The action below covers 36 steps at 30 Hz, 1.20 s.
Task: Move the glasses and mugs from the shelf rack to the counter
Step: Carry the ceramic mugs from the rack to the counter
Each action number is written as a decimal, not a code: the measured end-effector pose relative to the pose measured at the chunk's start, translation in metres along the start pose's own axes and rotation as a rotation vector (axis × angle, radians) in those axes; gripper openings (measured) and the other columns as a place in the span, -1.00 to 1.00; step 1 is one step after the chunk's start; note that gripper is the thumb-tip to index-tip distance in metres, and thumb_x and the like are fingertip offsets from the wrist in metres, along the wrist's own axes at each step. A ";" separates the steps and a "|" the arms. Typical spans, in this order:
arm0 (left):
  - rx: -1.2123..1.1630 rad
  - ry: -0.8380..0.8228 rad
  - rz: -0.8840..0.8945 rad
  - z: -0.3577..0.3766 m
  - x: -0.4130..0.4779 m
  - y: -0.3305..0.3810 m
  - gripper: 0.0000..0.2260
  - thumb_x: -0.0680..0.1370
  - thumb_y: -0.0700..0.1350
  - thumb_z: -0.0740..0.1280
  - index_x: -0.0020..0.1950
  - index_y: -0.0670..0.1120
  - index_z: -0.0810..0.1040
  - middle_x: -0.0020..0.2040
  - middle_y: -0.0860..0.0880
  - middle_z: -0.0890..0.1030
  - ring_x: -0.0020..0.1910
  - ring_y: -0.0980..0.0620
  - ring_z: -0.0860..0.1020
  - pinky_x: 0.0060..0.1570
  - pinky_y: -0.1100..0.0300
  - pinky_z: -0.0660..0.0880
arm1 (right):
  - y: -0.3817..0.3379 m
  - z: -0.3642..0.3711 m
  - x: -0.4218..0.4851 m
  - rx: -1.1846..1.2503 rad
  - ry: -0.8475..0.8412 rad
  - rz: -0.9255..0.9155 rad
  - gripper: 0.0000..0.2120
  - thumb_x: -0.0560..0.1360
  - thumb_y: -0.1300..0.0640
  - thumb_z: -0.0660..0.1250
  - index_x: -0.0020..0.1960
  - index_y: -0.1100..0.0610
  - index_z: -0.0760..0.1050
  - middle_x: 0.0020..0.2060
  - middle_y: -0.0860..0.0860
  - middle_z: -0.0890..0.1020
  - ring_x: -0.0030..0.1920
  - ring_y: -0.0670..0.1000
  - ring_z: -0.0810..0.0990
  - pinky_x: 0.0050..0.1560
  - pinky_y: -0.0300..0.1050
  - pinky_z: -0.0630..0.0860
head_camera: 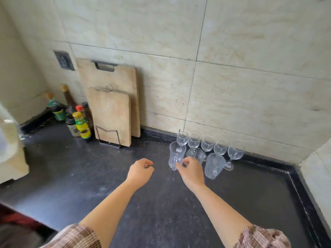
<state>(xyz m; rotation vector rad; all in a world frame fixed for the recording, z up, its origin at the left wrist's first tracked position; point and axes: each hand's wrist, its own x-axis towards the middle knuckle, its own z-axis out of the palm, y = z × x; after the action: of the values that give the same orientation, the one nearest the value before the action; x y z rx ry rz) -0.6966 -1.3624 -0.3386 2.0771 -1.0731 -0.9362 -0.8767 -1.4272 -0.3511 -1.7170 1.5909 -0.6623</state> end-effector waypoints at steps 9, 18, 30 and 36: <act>0.250 0.374 -0.083 -0.185 -0.152 -0.142 -0.67 0.53 -0.10 0.25 0.29 -0.08 0.46 0.17 -0.14 0.51 0.04 -0.09 0.54 0.03 0.15 0.44 | -0.145 0.149 -0.150 -0.143 -0.367 -0.431 -0.67 0.53 -0.10 0.28 0.19 0.08 0.48 0.16 -0.01 0.53 0.13 0.00 0.52 0.04 -0.14 0.44; 0.302 0.694 -0.366 -0.314 -0.356 -0.292 -0.66 0.51 -0.09 0.23 0.28 -0.11 0.45 0.20 -0.17 0.52 0.21 -0.18 0.47 0.17 0.07 0.41 | -0.262 0.280 -0.356 -0.419 -0.719 -0.895 -0.50 0.51 -0.13 0.23 0.34 0.12 0.35 0.26 0.12 0.44 0.30 0.16 0.37 0.25 0.10 0.41; 0.315 1.031 -0.751 -0.457 -0.575 -0.426 -0.62 0.55 -0.06 0.18 0.37 -0.11 0.36 0.30 -0.19 0.45 0.27 -0.17 0.41 0.28 -0.03 0.37 | -0.419 0.402 -0.608 -0.513 -0.817 -1.564 -0.47 0.55 -0.12 0.21 0.40 0.16 0.29 0.29 0.15 0.42 0.31 0.17 0.36 0.26 0.07 0.36; 0.337 1.090 -0.882 -0.539 -0.651 -0.494 -0.62 0.55 -0.05 0.19 0.36 -0.08 0.33 0.29 -0.19 0.40 0.26 -0.18 0.37 0.25 0.01 0.30 | -0.490 0.482 -0.719 -0.440 -0.899 -1.705 -0.48 0.54 -0.11 0.23 0.39 0.13 0.28 0.31 0.13 0.41 0.33 0.17 0.34 0.27 0.12 0.35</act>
<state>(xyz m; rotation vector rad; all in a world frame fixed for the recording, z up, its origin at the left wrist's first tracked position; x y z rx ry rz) -0.3296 -0.4636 -0.2159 2.7792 0.3150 0.1843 -0.2824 -0.6421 -0.2126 -2.8314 -0.6553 -0.0727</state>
